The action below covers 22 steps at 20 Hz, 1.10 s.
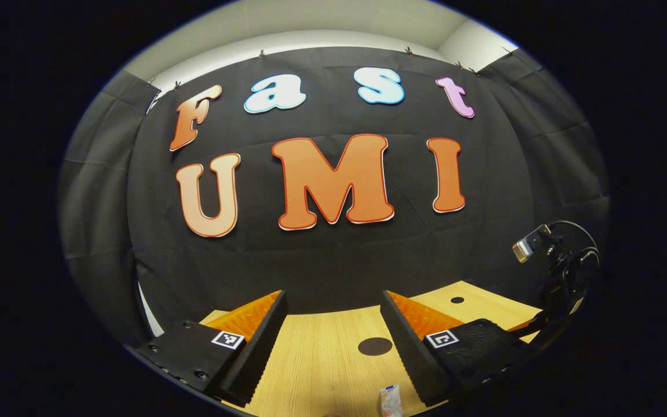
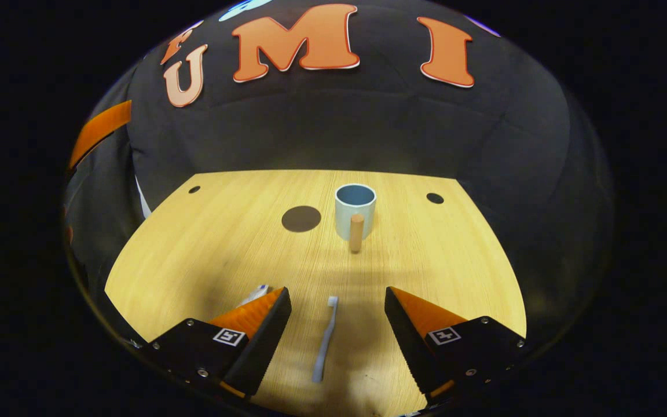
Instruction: Put the toothbrush and toothpaste on the desktop into the cup, then pick up the cup and place it on the coaster on the desktop.
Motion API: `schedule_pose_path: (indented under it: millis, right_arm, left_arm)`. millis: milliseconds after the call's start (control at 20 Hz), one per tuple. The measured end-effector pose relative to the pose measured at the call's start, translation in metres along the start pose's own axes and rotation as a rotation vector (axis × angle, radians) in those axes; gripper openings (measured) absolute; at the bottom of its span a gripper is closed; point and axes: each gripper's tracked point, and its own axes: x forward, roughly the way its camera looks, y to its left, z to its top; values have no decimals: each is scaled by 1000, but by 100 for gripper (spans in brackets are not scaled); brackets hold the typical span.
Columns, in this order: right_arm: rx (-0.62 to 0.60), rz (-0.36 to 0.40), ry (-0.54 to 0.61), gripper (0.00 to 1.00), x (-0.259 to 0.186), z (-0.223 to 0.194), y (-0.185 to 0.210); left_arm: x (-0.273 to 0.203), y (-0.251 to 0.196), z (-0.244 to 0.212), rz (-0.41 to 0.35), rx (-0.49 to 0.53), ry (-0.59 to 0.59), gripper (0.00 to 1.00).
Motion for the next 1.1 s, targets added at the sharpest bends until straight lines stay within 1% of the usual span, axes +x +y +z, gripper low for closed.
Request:
schedule_pose_path:
  millis: [100, 150, 300, 450, 500, 550, 700, 900, 950, 1000, 1050, 1100]
  right_arm:
    - [1, 3, 68, 99, 7, -14, 1]
    - [10, 5, 111, 96, 11, -22, 1]
    - [12, 1, 230, 95, 19, -48, 0]
    - [-11, 12, 327, 88, 27, -68, 6]
    - [-24, 14, 356, 83, 28, -75, 8]
    - [-41, 16, 390, 87, 30, -81, 9]
    - [-62, 24, 467, 86, 36, -95, 14]
    - [-53, 28, 544, 80, 44, -105, 21]
    - [-63, 24, 572, 77, 45, -110, 20]
    - [-62, 21, 598, 71, 45, -115, 19]
    - [-50, 21, 621, 71, 44, -117, 20]
    - [-39, 21, 639, 69, 45, -120, 21]
  left_arm:
    - [-1, -1, -6, 12, 7, 23, 98]
    - [-2, 0, -11, 20, 10, 34, 98]
    - [-6, 5, -26, 52, 12, 75, 98]
    - [-10, 11, -38, 72, 19, 114, 98]
    - [-11, 12, -41, 74, 25, 126, 98]
    - [-11, 14, -45, 78, 30, 134, 98]
    - [-9, 18, -57, 81, 25, 166, 98]
    - [-11, 26, -71, 93, 19, 210, 98]
    - [-11, 28, -73, 97, 19, 222, 98]
    - [-12, 29, -79, 102, 23, 244, 98]
    - [-11, 32, -85, 105, 22, 260, 98]
    - [-12, 31, -90, 100, 15, 279, 98]
